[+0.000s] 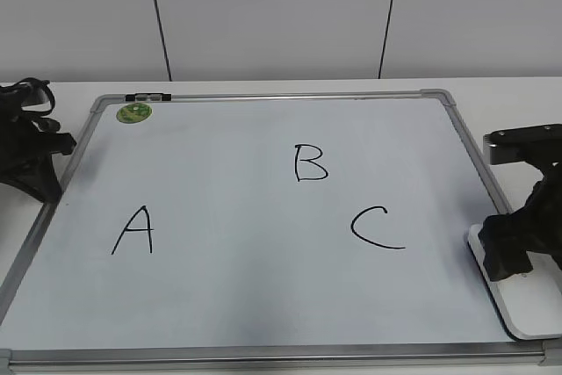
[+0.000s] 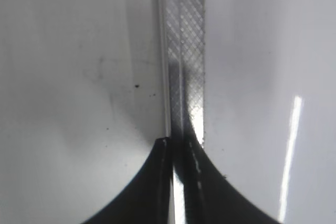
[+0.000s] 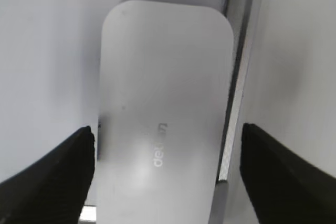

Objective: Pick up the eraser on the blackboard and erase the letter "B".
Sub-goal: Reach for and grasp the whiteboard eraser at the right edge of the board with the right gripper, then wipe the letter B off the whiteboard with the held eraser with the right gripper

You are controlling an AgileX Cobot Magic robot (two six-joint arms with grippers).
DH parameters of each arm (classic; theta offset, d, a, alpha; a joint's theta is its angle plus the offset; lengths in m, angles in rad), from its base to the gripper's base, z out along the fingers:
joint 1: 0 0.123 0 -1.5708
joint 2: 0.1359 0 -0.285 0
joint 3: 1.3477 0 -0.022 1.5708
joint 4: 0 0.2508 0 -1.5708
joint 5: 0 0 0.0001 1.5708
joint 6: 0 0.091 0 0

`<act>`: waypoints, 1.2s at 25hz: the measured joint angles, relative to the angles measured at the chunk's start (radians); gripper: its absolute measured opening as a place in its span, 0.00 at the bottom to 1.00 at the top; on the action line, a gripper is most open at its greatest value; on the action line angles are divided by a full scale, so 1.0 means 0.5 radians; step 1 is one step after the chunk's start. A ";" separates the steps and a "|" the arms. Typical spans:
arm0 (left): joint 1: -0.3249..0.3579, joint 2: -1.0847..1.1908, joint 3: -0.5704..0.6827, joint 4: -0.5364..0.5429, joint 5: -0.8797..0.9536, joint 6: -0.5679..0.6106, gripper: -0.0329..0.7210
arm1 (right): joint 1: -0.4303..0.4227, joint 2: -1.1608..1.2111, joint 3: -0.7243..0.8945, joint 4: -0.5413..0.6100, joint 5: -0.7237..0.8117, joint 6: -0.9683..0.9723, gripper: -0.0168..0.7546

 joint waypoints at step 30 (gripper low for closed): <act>0.000 0.000 0.000 -0.001 0.000 0.000 0.08 | 0.006 0.063 -0.232 0.007 0.291 -0.060 0.72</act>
